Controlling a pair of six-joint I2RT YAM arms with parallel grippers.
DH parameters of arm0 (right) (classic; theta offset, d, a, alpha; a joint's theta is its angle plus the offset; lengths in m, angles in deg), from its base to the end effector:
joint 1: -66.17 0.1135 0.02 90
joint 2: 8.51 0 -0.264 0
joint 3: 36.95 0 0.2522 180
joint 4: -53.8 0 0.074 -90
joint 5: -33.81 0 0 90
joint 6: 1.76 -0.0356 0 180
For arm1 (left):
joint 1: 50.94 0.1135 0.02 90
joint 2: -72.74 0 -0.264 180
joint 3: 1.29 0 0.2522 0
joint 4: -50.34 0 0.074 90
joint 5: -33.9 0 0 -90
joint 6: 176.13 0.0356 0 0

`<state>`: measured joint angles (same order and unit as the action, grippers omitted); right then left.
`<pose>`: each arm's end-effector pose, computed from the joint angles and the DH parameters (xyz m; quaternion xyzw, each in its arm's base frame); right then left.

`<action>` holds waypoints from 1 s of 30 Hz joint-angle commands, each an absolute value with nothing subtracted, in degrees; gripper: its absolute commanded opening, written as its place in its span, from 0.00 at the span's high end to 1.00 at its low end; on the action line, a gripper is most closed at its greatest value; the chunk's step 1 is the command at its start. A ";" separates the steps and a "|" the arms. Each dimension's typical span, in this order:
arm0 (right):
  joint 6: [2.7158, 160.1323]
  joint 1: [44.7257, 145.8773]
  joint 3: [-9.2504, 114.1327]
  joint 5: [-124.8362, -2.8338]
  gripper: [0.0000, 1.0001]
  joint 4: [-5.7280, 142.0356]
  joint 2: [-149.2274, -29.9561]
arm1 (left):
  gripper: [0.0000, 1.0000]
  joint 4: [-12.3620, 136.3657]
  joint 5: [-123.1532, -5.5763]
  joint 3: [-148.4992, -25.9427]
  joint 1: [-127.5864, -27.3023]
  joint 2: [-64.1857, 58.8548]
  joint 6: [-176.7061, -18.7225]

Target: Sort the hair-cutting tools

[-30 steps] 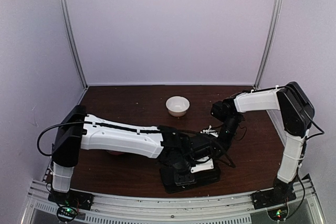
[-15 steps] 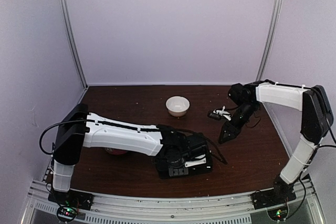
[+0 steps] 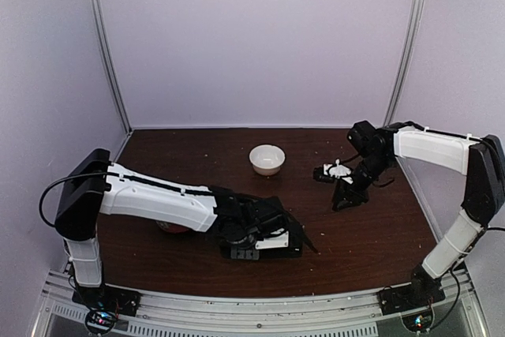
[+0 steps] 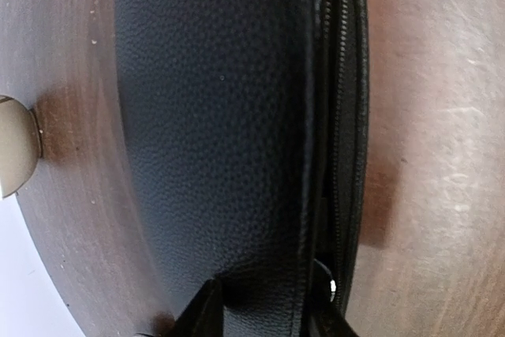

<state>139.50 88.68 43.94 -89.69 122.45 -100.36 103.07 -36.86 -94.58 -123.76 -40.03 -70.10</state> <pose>0.2648 0.1310 0.2274 -0.5933 0.7471 0.2565 0.1552 0.1272 -0.3718 0.1704 0.6634 0.7137 0.0727 0.2126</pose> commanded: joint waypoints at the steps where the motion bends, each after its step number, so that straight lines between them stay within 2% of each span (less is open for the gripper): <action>1: 142.46 90.26 44.40 -87.74 0.73 116.87 -98.38 | 0.60 104.01 -39.06 -92.77 -125.06 -38.27 -68.19; 6: 131.09 90.20 43.57 -86.14 0.68 106.28 -91.04 | 0.51 105.59 -41.03 -95.81 -125.39 -35.48 -71.16; 11: 122.75 89.74 41.23 -78.31 0.59 94.10 -82.67 | 0.46 107.96 -43.48 -100.85 -125.26 -31.72 -74.61; 12: 120.97 89.43 40.81 -76.50 0.50 91.68 -81.81 | 0.45 107.98 -43.77 -101.82 -124.89 -31.45 -75.74; 13: 119.13 89.01 40.90 -75.68 0.32 89.89 -81.58 | 0.45 108.15 -44.44 -103.42 -124.35 -31.52 -77.17; 14: 116.86 88.21 41.08 -75.97 0.05 88.62 -81.85 | 0.46 108.34 -45.48 -104.44 -123.30 -31.68 -79.00; 15: 115.95 87.63 41.42 -77.36 0.01 88.24 -82.50 | 0.47 107.92 -46.67 -105.32 -121.92 -32.06 -81.42; 18: 125.73 87.26 44.06 -86.19 0.00 97.35 -87.32 | 0.64 108.42 -53.52 -107.77 -116.51 -34.58 -90.23; 20: 133.25 87.35 47.56 -90.61 0.14 105.53 -91.71 | 0.74 107.22 -58.90 -106.83 -114.40 -35.77 -93.79; 23: 137.55 87.38 50.71 -94.12 0.28 113.23 -97.97 | 0.85 103.71 -65.48 -102.86 -114.31 -35.55 -95.81; 30: 138.66 90.94 54.91 -91.05 0.49 123.06 -109.86 | 0.87 103.61 -69.26 -99.60 -114.15 -40.17 -98.74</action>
<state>136.01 88.50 53.01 -91.39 114.78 -106.57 104.70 -64.27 -100.33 -113.69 -36.77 -95.30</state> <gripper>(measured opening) 0.539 0.133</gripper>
